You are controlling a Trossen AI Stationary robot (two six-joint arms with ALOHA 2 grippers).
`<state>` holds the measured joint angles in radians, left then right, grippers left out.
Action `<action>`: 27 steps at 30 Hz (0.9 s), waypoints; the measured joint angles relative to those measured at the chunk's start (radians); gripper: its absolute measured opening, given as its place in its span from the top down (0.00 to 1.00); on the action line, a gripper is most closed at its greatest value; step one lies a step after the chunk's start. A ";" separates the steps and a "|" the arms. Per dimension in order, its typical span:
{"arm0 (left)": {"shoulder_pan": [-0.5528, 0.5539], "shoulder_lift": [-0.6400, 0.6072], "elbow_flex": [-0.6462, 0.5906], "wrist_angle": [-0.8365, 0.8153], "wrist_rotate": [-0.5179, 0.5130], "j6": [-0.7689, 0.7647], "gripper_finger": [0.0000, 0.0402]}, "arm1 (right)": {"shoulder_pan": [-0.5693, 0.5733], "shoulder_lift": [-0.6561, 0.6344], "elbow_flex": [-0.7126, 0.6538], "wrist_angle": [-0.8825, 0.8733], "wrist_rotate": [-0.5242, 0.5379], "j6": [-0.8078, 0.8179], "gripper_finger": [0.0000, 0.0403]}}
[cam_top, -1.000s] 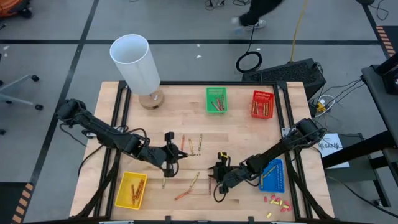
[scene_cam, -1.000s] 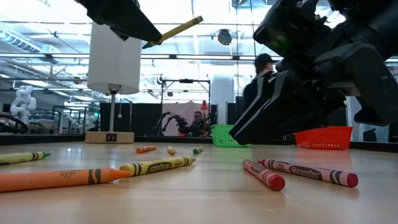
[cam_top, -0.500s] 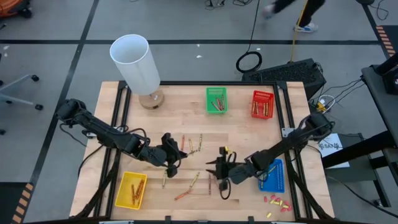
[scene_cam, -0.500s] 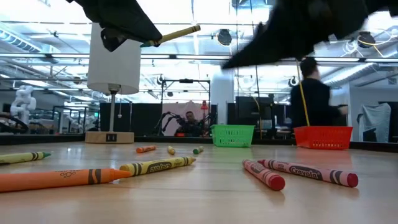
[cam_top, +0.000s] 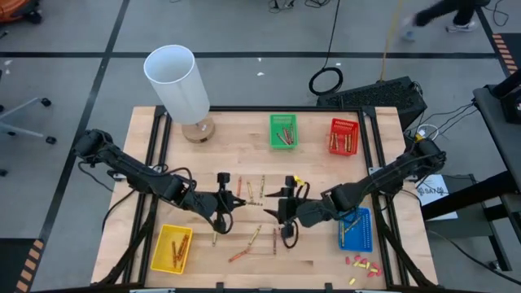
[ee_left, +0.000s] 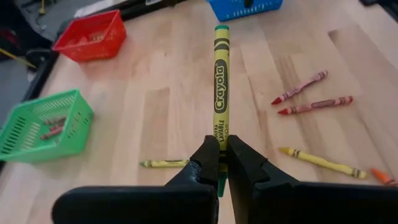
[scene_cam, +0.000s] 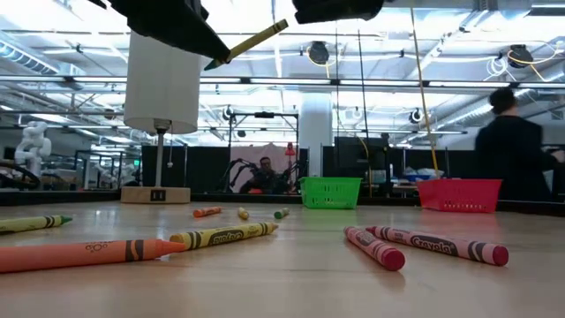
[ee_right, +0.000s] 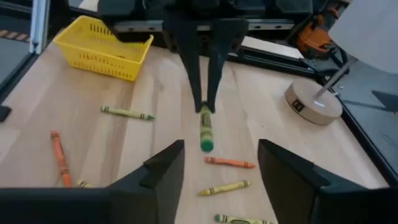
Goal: Sort crayons
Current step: Put the green crayon into the red bin
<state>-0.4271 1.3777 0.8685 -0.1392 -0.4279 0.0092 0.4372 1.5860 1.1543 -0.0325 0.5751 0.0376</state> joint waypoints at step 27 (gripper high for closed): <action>0.048 0.000 0.000 -0.001 0.001 -0.004 0.97 | -0.134 0.096 0.000 0.127 -0.134 -0.043 0.61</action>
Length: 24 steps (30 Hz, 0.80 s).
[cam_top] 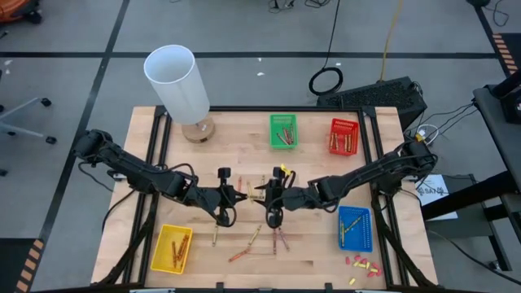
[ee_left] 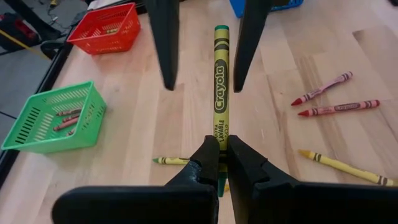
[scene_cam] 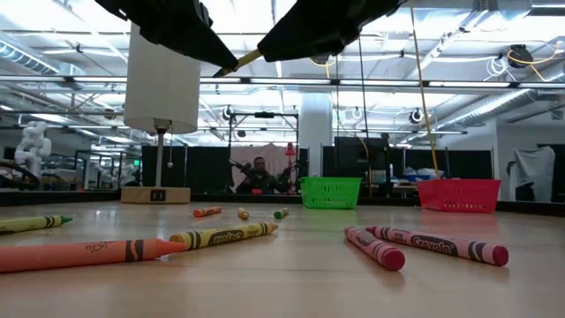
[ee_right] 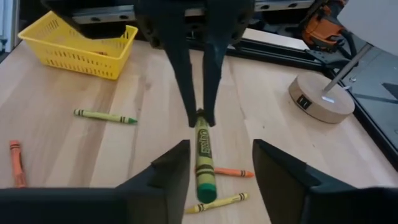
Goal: Sort crayons
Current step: Put the green crayon into the red bin
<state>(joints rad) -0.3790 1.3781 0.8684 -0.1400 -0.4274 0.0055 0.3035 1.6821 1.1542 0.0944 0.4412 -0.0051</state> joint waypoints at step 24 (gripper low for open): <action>-0.001 0.000 0.000 0.000 0.007 -0.077 0.95 | -0.001 0.000 0.000 -0.001 -0.053 -0.007 0.97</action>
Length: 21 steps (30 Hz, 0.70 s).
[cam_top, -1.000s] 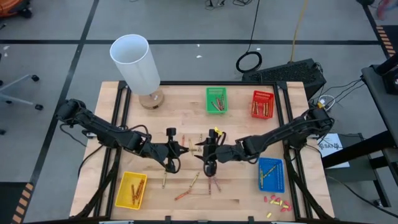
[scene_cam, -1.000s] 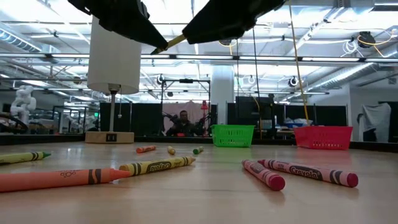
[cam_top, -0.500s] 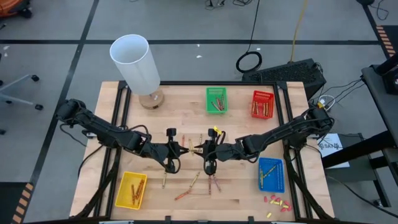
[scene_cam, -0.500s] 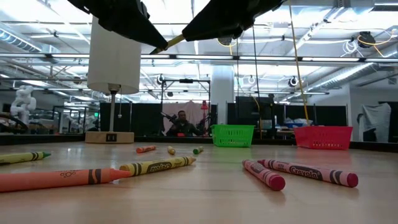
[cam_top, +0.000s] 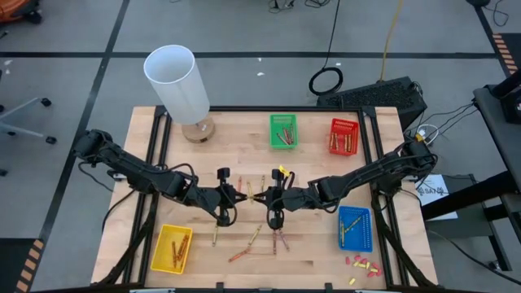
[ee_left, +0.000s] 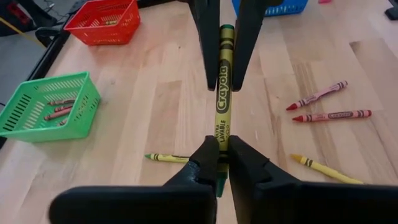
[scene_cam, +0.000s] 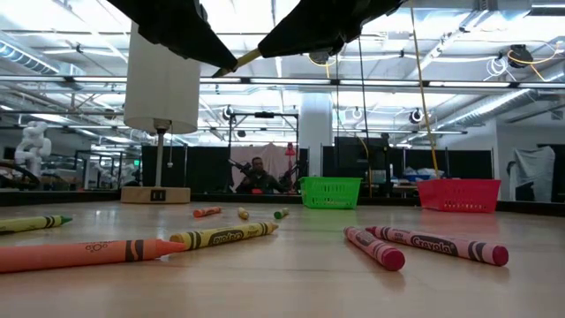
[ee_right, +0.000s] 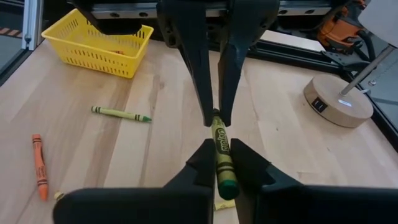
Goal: Sort crayons
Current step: Put the green crayon into the red bin
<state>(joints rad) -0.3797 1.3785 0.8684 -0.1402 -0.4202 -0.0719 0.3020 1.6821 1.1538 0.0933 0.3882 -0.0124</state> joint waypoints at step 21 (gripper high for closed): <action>-0.099 0.000 -0.015 -0.002 -0.106 -0.240 0.37 | 0.022 -0.147 0.000 -0.381 0.000 0.140 0.97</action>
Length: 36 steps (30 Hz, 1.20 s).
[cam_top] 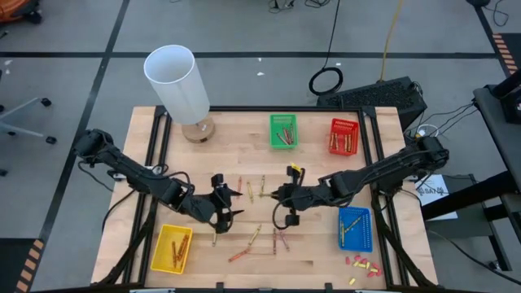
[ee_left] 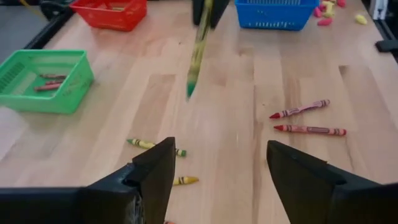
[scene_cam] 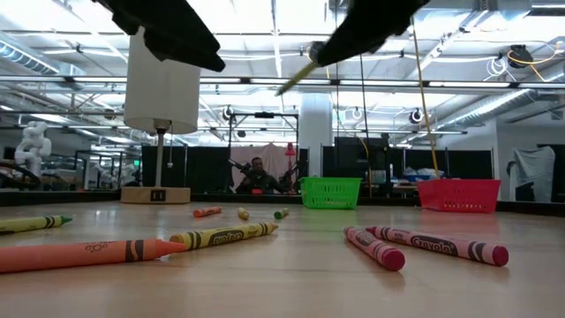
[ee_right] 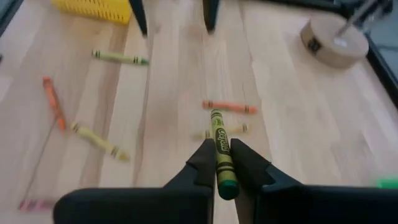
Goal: Sort crayons
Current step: Put the green crayon into the red bin
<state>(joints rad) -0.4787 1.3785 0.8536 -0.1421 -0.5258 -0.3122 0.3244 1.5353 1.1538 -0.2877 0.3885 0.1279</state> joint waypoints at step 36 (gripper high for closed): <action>-0.038 0.109 -0.012 0.143 -0.078 -0.040 0.37 | -0.352 -0.299 -0.232 -0.986 0.464 0.344 0.97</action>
<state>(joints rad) -0.5167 1.4872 0.8421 0.0010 -0.6041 -0.3527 -0.0273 1.2361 0.9214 -1.2739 0.8527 0.4724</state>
